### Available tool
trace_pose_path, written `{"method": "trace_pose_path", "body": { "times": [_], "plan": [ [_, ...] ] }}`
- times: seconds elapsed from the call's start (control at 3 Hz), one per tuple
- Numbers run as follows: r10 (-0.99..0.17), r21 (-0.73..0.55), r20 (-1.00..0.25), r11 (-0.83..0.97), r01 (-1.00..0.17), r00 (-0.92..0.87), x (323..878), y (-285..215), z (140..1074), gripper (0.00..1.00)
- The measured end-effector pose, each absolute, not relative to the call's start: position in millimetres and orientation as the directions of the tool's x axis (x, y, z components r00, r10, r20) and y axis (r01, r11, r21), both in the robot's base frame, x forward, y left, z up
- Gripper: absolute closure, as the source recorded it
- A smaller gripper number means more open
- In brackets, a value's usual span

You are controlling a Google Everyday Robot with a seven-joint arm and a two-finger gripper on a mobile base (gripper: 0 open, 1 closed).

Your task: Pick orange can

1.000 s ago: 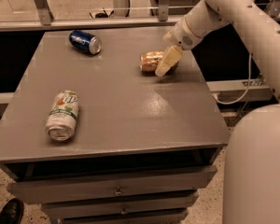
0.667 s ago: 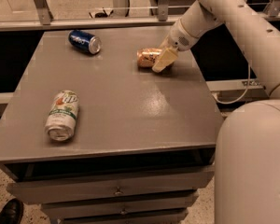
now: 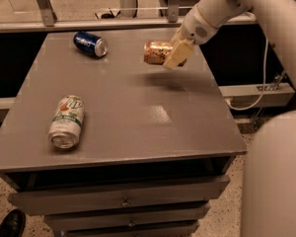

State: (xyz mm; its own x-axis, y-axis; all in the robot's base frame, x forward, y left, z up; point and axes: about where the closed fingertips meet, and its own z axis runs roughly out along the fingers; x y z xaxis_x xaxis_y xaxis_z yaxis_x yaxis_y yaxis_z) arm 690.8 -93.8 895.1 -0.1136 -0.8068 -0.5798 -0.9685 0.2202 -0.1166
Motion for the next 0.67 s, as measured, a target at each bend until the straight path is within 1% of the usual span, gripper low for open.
{"method": "trace_pose_path", "body": {
  "times": [0.33,0.67],
  "plan": [
    [-0.785,-0.098,-0.610,0.208,-0.973,-0.106,643.2,-106.9,921.6,1.00],
    [-0.785,-0.098,-0.610,0.208,-0.973,-0.106,643.2,-106.9,921.6,1.00]
  ]
}}
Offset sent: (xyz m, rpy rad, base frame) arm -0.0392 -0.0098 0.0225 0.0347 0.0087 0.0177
